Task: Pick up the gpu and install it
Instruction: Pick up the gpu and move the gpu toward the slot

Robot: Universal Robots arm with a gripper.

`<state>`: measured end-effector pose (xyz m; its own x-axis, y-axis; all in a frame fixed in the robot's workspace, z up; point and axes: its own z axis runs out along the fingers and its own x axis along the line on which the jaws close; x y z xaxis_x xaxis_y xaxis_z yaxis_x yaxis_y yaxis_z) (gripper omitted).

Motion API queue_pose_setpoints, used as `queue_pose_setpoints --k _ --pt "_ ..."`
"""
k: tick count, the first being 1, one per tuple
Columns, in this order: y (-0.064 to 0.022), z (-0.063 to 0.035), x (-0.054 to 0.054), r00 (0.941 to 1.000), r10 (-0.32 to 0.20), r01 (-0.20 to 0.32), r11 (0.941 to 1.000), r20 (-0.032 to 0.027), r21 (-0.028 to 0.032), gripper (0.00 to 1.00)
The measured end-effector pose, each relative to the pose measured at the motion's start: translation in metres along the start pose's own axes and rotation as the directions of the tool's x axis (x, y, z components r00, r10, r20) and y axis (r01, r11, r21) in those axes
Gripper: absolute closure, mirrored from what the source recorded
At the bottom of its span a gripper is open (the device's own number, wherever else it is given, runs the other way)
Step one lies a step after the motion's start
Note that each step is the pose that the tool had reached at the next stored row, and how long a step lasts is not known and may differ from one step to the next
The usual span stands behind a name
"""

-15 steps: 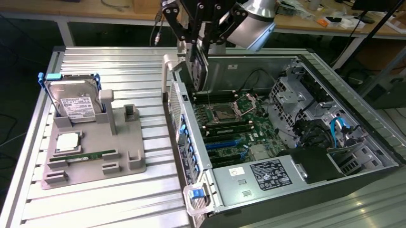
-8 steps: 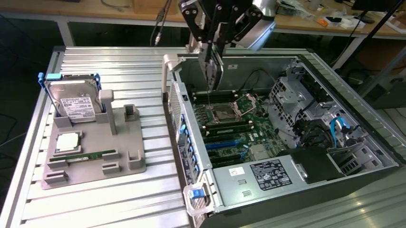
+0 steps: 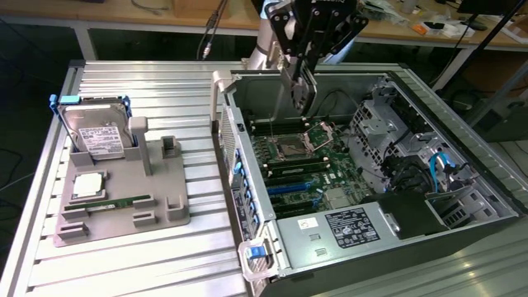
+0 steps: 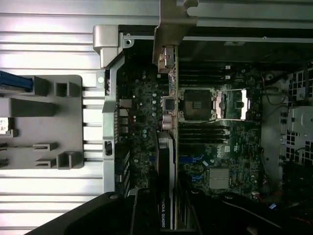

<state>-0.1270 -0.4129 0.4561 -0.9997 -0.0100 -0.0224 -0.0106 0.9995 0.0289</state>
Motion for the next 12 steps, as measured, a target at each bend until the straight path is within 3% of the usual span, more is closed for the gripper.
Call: queue_pose_setpoints --k 8,12 --pt "-0.0004 0.0017 -0.036 1.0000 0.000 0.000 1.0000 0.0000 -0.0001 0.73" --pt "-0.0007 0.0026 -0.060 1.0000 0.000 0.000 1.0000 0.0000 -0.0001 0.73"
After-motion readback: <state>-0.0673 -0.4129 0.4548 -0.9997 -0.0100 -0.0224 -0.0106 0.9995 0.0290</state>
